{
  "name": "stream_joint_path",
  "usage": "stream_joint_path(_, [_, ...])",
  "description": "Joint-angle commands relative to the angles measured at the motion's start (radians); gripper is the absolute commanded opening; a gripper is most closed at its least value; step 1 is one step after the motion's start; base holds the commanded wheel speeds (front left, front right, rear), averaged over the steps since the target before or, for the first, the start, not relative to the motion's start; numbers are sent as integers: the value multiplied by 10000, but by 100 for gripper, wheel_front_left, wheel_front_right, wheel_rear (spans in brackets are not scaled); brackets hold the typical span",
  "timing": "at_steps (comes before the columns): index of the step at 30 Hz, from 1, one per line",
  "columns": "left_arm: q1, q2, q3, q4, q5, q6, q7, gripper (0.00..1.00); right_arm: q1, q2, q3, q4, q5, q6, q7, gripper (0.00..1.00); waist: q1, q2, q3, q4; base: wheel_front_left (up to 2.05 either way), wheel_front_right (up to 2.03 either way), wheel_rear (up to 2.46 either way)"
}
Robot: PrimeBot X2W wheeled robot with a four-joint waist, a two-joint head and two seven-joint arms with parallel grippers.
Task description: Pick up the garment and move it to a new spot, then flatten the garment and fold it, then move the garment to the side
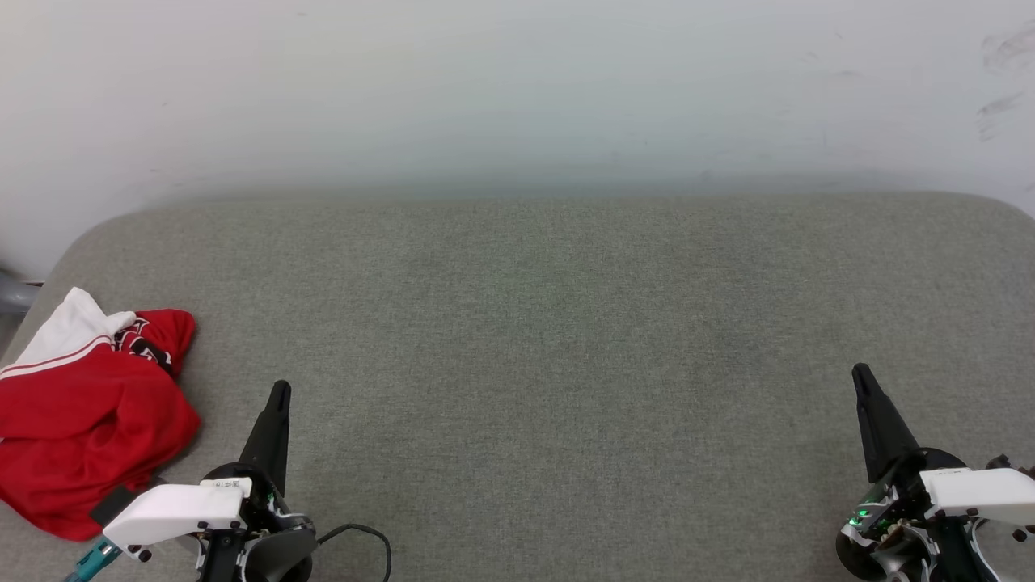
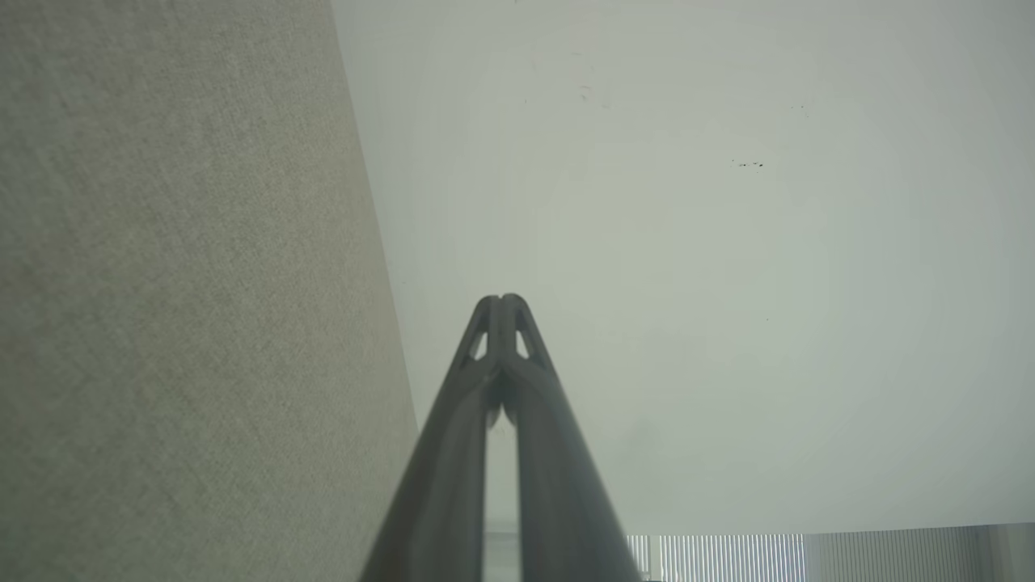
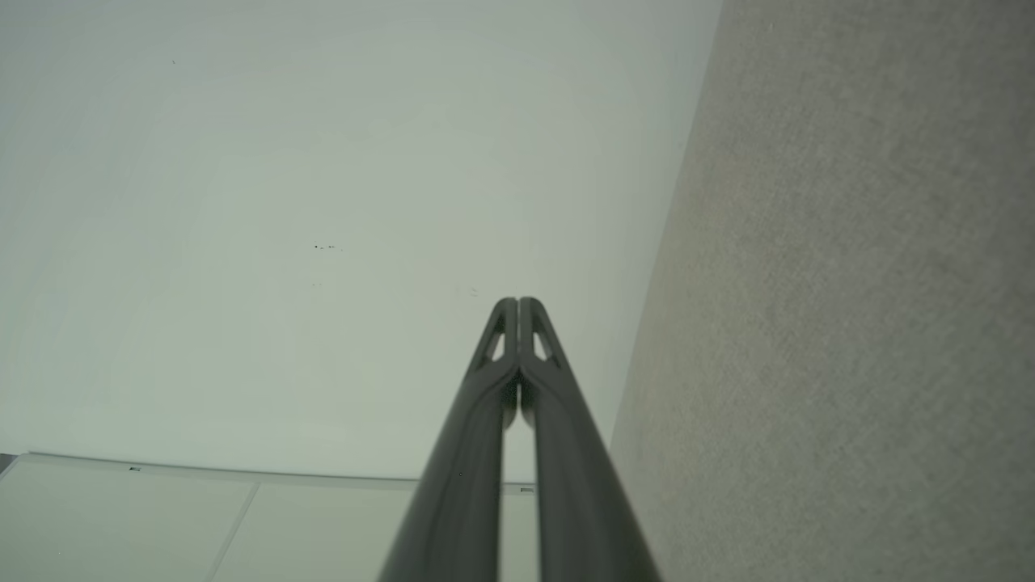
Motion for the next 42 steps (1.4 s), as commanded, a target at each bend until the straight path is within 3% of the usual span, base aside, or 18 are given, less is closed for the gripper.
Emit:
stream_joint_path(1, [-72, -18, 13, -3, 17, -32, 18, 0, -133, 16, 5, 3, 18, -3, -10, 0, 0, 0, 0, 0, 0, 0, 0])
stream_joint_path(6, [-72, -18, 13, -3, 17, -31, 18, 0, -133, 16, 5, 3, 18, -3, -10, 0, 0, 0, 0, 0, 0, 0, 0])
stream_joint_path(7, [0, 0, -5, -1, 0, 0, 0, 100, 0, 0, 0, -1, -1, 0, -1, 100, 0, 0, 0, 0, 0, 0, 0])
stream_joint_path(31, [331, -5, -910, -991, 669, 3, -1003, 100, 497, -27, 636, -819, -559, -2, -986, 100, 0, 0, -44, 85, 0, 0, 0])
stream_joint_path(36, [356, -4, -907, -1335, 1813, 3, -1210, 100, 520, -63, 527, -1033, -1667, -2, -1194, 100, 0, 0, -50, 130, 0, 0, 0])
stream_joint_path(42, [375, 0, -999, -1663, 3610, 2, -1448, 100, 527, -137, 434, -1395, -4191, -2, -1433, 100, 0, 0, -62, 169, 0, 0, 0])
